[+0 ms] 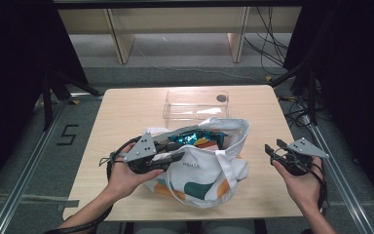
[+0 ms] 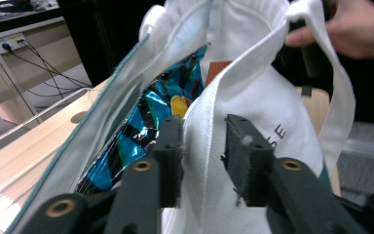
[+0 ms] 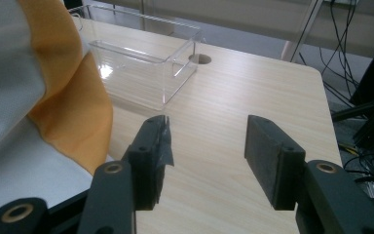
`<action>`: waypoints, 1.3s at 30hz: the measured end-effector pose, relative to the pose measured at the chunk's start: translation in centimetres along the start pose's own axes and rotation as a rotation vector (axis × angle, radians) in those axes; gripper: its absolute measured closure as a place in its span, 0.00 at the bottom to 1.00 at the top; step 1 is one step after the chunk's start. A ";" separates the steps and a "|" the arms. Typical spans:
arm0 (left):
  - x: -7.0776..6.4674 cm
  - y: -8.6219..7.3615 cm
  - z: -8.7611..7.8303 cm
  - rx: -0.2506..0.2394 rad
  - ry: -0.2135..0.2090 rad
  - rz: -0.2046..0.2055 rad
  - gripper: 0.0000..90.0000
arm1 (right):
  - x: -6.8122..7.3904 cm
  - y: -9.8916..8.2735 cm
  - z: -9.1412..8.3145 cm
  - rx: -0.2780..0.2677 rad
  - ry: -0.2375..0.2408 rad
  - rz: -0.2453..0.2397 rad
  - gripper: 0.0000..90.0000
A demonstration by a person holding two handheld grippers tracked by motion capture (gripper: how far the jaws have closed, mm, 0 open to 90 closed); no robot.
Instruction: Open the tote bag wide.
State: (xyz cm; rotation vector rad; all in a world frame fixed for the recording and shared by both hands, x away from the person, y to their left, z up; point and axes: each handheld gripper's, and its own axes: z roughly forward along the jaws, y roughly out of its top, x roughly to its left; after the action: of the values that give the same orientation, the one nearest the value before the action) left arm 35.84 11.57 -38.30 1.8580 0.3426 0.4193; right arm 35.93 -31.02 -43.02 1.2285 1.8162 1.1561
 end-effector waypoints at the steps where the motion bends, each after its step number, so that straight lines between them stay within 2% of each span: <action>1: 0.0 0.2 0.0 0.002 0.004 0.011 0.83 | 0.0 0.0 0.0 0.004 -0.003 -0.004 0.56; 2: 0.1 0.4 0.0 0.009 0.003 0.024 0.88 | -0.3 0.1 0.0 0.018 0.009 -0.023 0.56; 5: 0.1 1.2 0.0 0.024 -0.008 0.047 0.95 | -0.3 0.0 -0.1 0.028 0.013 -0.013 0.56; 7: -0.1 1.6 0.0 0.019 -0.024 0.048 0.96 | -0.3 0.1 -0.1 0.023 0.013 -0.012 0.56; 8: -0.2 2.0 0.1 0.022 -0.034 0.048 0.96 | -0.4 0.1 0.0 0.013 0.006 -0.027 0.56; 9: -0.3 2.3 0.1 0.031 -0.045 0.055 0.96 | -0.2 0.0 -0.1 0.020 -0.002 0.000 0.56; 10: -0.4 2.6 0.0 0.041 -0.057 0.061 0.96 | -0.4 0.0 0.0 -0.005 -0.008 -0.033 0.56; 11: -0.5 3.0 0.0 0.052 -0.069 0.069 0.97 | -0.4 0.0 0.0 -0.011 -0.013 -0.033 0.56; 13: -0.6 3.6 0.0 0.066 -0.085 0.075 0.97 | -0.2 0.0 -0.2 0.026 -0.005 0.004 0.56; 14: -0.7 3.9 0.0 0.072 -0.093 0.077 0.97 | -0.4 0.1 -0.1 0.019 -0.001 -0.009 0.56; 17: -1.0 4.4 0.1 0.108 -0.125 0.097 0.97 | -0.4 0.0 0.0 0.027 0.005 -0.008 0.56; 19: -1.2 4.4 0.4 0.133 -0.158 0.101 0.97 | -0.5 0.0 0.0 0.019 -0.003 -0.028 0.56; 22: -1.9 4.0 1.0 0.178 -0.201 0.112 0.97 | -0.3 0.0 -0.1 0.033 -0.004 0.011 0.56; 23: -2.1 3.7 1.2 0.196 -0.221 0.116 0.97 | -0.4 0.0 -0.1 0.028 -0.005 -0.004 0.56; 26: -2.9 3.0 1.8 0.232 -0.251 0.128 0.97 | -0.4 0.0 -0.1 0.025 -0.008 -0.004 0.56; 27: -3.1 2.9 1.9 0.238 -0.251 0.129 0.97 | -0.6 0.0 0.1 0.015 -0.009 -0.020 0.56; 28: -3.1 2.9 2.0 0.238 -0.258 0.139 0.97 | -0.4 -0.1 0.2 -0.001 -0.021 0.001 0.56; 29: -3.2 2.8 2.0 0.237 -0.256 0.124 0.97 | -0.4 -0.1 0.2 0.003 -0.020 0.007 0.56; 30: -3.3 2.7 2.0 0.240 -0.258 0.129 0.97 | -0.3 0.0 0.0 0.020 -0.013 0.018 0.56; 31: -3.3 2.6 2.1 0.243 -0.260 0.138 0.97 | -0.4 0.0 0.0 0.029 -0.008 0.008 0.56; 32: -3.4 2.4 2.1 0.249 -0.258 0.123 0.97 | -0.4 0.0 0.0 0.034 -0.006 0.017 0.56; 33: -3.5 2.3 2.2 0.253 -0.262 0.126 0.97 | -0.4 0.0 0.0 0.036 -0.007 0.014 0.56; 34: -3.6 2.2 2.3 0.256 -0.267 0.130 0.97 | -0.6 -0.1 0.1 0.029 -0.003 -0.010 0.56; 35: -3.6 2.1 2.3 0.257 -0.267 0.132 0.97 | -0.5 -0.1 0.1 0.030 -0.007 0.005 0.56; 39: -3.9 1.6 2.5 0.267 -0.266 0.107 0.97 | -0.5 -0.1 0.1 0.035 -0.010 -0.004 0.56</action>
State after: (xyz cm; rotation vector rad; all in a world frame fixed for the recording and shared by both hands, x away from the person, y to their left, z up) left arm 33.53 7.28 -37.95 2.1701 0.1222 0.1995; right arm 36.19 -31.49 -43.14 1.2481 1.8378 1.1180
